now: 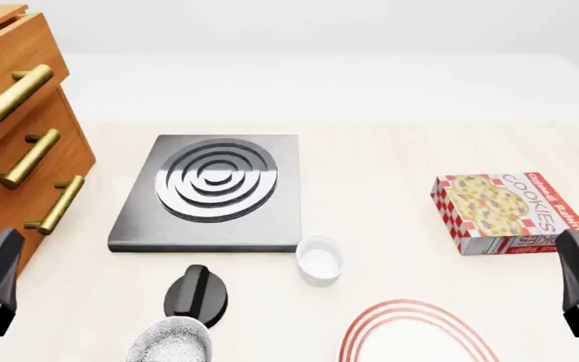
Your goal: Pick the akita bowl on the wooden cabinet and place it on the plate.
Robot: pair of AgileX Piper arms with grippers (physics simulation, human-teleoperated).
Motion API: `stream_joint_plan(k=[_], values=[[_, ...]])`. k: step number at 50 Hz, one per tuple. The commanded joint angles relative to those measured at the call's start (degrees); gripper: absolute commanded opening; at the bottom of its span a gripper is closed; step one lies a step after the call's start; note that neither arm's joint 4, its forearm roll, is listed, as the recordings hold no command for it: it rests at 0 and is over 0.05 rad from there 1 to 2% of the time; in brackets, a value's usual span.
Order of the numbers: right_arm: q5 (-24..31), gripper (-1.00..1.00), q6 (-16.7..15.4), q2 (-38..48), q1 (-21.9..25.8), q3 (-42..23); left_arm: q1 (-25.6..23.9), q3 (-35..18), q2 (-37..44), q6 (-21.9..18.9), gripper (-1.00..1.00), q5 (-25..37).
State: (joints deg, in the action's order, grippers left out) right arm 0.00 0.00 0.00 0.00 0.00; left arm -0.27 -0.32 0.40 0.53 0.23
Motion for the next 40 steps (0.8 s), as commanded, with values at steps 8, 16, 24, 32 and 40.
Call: stream_joint_plan(k=[8, 16, 24, 32, 40], values=[[0.00, 1.00, 0.00, 0.00, 0.00, 0.00, -2.39, -1.58, -0.01, 1.15, 1.00, 1.71], [0.00, 1.00, 0.00, 0.00, 0.00, 0.00, -2.77, -1.34, 0.09, 0.87, 1.00, 1.82], [0.00, 1.00, 0.00, 0.00, 0.00, 0.00, -2.95, -4.94, 2.52, 2.69, 1.00, 3.50], [0.00, 1.00, 0.00, 0.00, 0.00, 0.00, -2.19, -11.56, 3.77, 1.65, 1.00, 6.36], [0.00, 1.00, 0.00, 0.00, 0.00, 0.00, -3.43, -15.66, 4.45, 0.94, 1.00, 8.79]])
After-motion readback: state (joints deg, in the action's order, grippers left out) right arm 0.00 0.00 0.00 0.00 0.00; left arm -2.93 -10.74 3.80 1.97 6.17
